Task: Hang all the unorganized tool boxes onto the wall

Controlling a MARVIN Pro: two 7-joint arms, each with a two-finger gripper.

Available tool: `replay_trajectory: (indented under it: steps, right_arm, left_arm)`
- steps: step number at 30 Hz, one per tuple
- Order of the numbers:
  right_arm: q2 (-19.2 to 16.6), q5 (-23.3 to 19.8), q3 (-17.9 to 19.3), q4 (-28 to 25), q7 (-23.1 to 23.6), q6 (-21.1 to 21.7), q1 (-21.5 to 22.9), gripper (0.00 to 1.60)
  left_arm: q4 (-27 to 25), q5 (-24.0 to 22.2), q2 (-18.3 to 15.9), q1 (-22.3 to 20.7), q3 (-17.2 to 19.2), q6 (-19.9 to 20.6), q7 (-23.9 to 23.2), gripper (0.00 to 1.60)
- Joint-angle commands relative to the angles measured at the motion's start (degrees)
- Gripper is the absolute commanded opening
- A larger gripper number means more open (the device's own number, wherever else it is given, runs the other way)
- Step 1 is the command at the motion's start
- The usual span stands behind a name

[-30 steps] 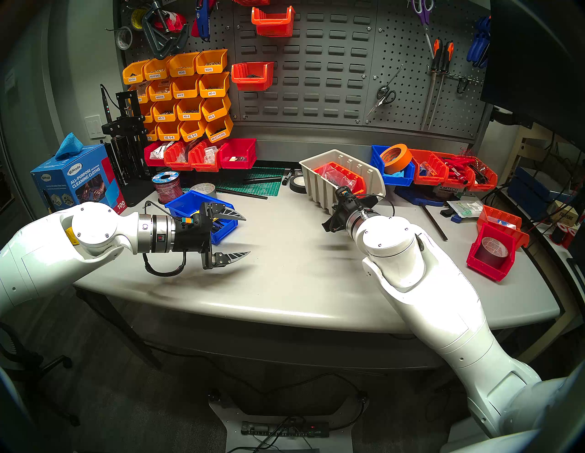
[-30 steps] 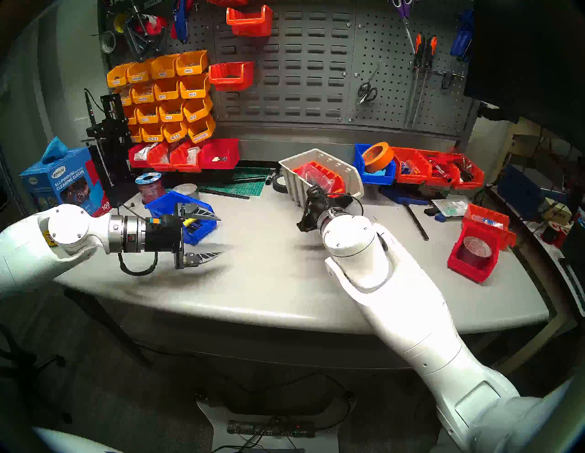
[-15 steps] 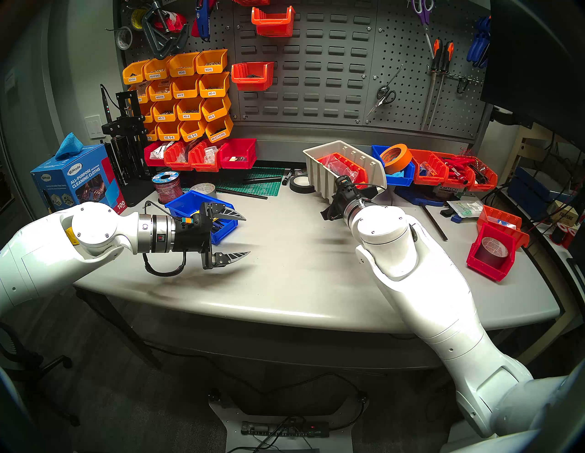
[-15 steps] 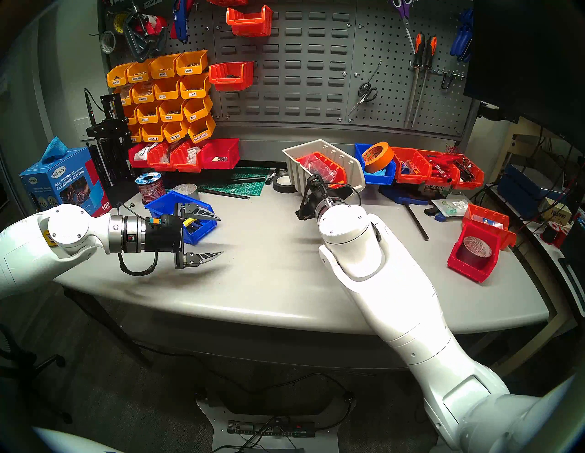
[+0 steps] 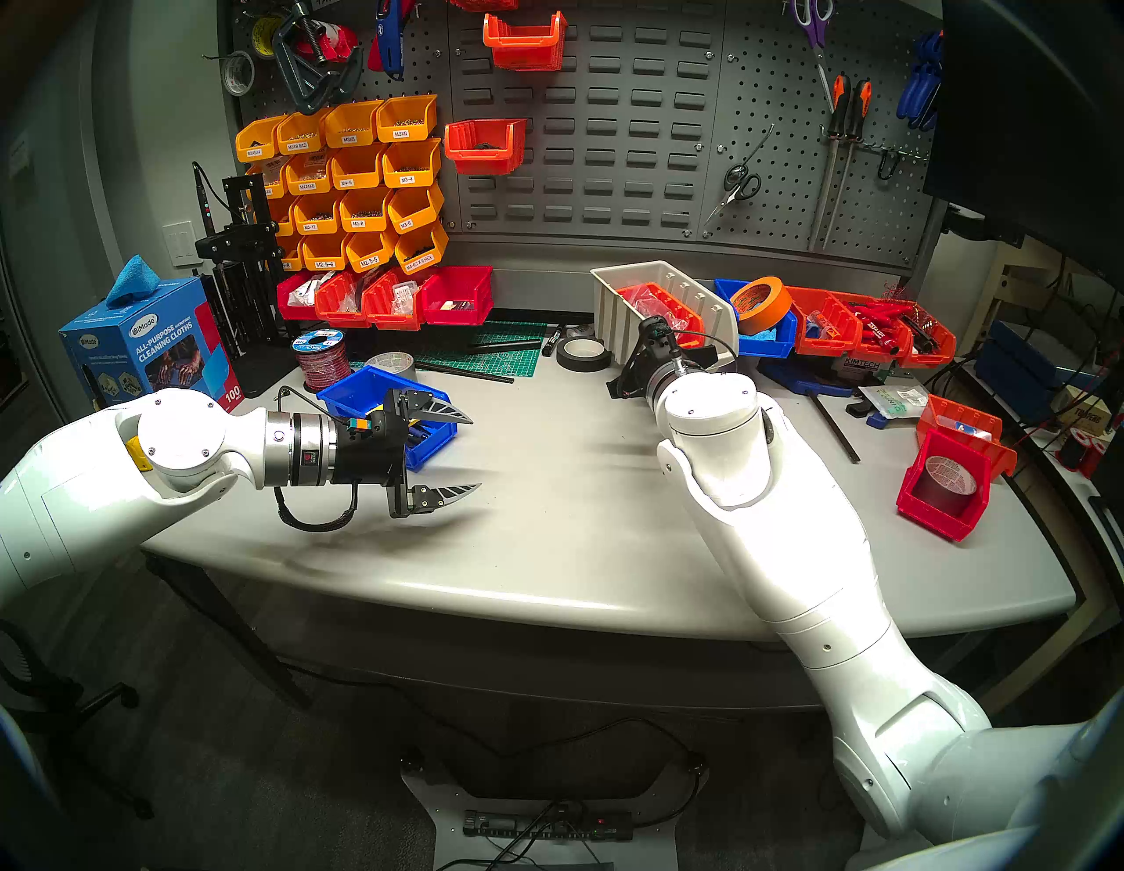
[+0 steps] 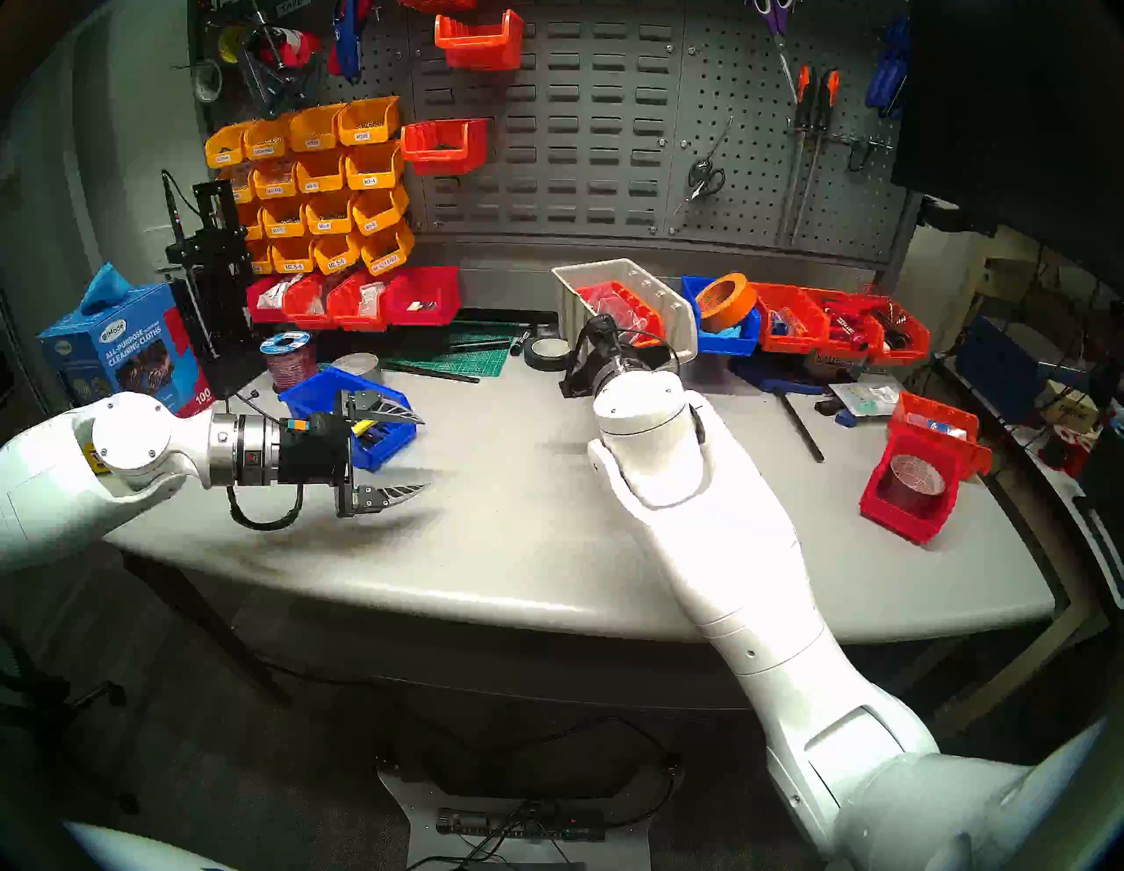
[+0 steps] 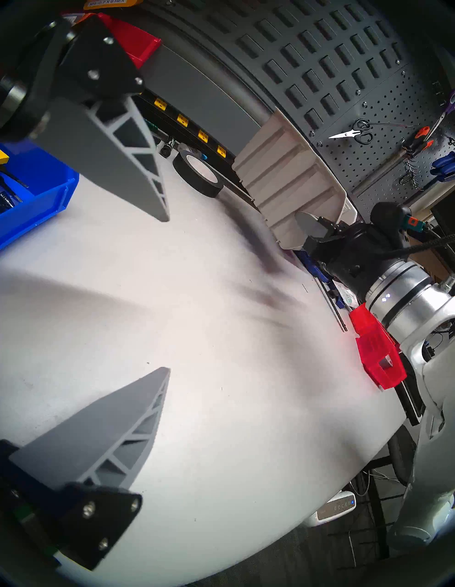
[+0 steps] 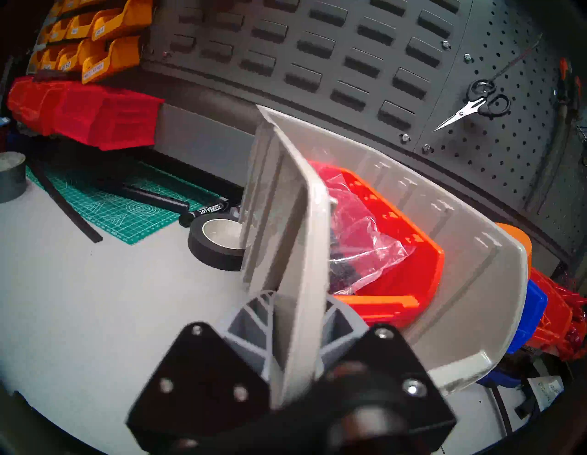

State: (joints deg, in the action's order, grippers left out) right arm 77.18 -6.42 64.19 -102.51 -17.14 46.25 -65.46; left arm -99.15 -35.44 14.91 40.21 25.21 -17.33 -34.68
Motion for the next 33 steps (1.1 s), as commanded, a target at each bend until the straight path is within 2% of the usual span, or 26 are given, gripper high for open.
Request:
replay_trajectory:
  steps: [1, 11, 33]
  right_arm:
    - [5.44, -0.06, 1.54, 0.08, -3.14, -0.84, 4.06, 0.0]
    - [9.33, 0.89, 1.09, 0.8, -7.58, 0.46, 3.9, 0.0]
    - [11.05, 1.32, 1.95, 1.62, -12.31, 1.95, 2.91, 0.0]
  left_arm:
    - [-0.1, -0.06, -0.08, -0.58, 0.52, -0.02, 0.04, 1.6]
    - [-0.11, -0.07, -0.08, -0.59, 0.53, 0.0, 0.02, 1.6]
    - [-0.11, -0.08, -0.08, -0.6, 0.53, 0.02, 0.0, 1.6]
